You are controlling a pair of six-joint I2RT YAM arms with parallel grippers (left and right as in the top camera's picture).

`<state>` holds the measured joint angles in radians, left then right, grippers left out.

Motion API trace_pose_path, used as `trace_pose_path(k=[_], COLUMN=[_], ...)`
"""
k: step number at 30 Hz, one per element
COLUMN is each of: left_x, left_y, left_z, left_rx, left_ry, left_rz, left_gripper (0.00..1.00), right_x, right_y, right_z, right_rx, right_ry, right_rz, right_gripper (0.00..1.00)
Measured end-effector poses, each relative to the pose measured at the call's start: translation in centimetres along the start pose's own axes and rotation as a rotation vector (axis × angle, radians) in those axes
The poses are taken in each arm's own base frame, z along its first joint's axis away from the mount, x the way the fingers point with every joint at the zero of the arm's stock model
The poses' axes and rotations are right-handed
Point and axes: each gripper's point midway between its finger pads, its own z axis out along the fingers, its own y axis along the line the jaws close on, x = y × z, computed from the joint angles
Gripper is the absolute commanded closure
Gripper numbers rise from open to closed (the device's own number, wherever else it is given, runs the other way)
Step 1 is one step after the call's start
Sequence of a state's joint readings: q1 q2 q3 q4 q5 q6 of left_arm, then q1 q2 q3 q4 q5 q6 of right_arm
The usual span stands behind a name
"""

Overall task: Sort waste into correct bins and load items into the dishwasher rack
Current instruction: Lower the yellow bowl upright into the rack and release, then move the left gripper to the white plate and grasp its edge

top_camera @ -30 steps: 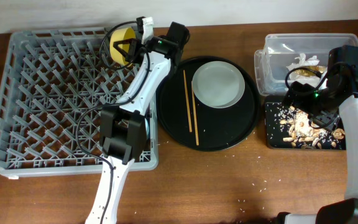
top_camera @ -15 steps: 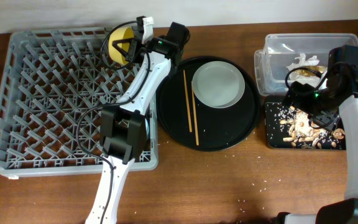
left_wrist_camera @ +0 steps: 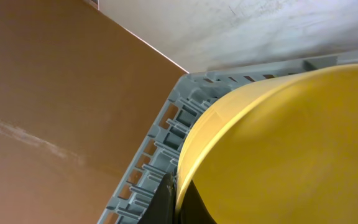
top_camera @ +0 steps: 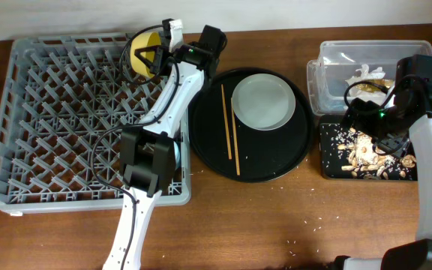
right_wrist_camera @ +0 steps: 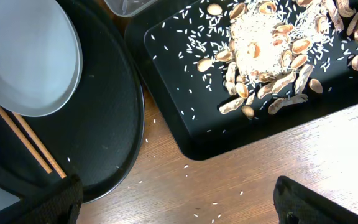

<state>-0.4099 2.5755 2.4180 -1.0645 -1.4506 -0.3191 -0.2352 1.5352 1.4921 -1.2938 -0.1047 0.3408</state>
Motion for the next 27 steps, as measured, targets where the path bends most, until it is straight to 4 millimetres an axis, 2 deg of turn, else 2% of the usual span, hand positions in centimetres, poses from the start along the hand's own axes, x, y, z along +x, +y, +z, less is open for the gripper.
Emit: trace_pose_path(k=[12,14,15,17,21,27], left_x=[0.2,0.1,0.1,0.7,1.6,2.2], left_y=[-0.7,-1.0,-1.1,-2.7,-4.6,-5.2], left_z=[0.1,0.1,0.1,-0.1,-0.8,-2.0], left_rx=[0.036,0.061,0.075,0.167,0.254,0.292], left_ry=[0.012,0.021,0.026,0.056,0.084,0.091], left_rz=[-0.011,-0.023,-0.034,-0.032,-0.007,0.047], left_gripper=[0.99,0.88,0.78,0.66,0.6,0.48], right_x=[0.0,0.0,0.0,0.0,0.0,0.0], right_y=[0.0,0.0,0.0,0.0,0.0,0.0], right_z=[0.0,0.0,0.0,0.0,0.0,0.0], right_rx=[0.0,0.0,0.0,0.0,0.0,0.0], right_ry=[0.0,0.0,0.0,0.0,0.0,0.0], right_rz=[0.0,0.0,0.0,0.0,0.0,0.0], right_gripper=[0.01,0.01,0.02,0.02,0.01,0.02])
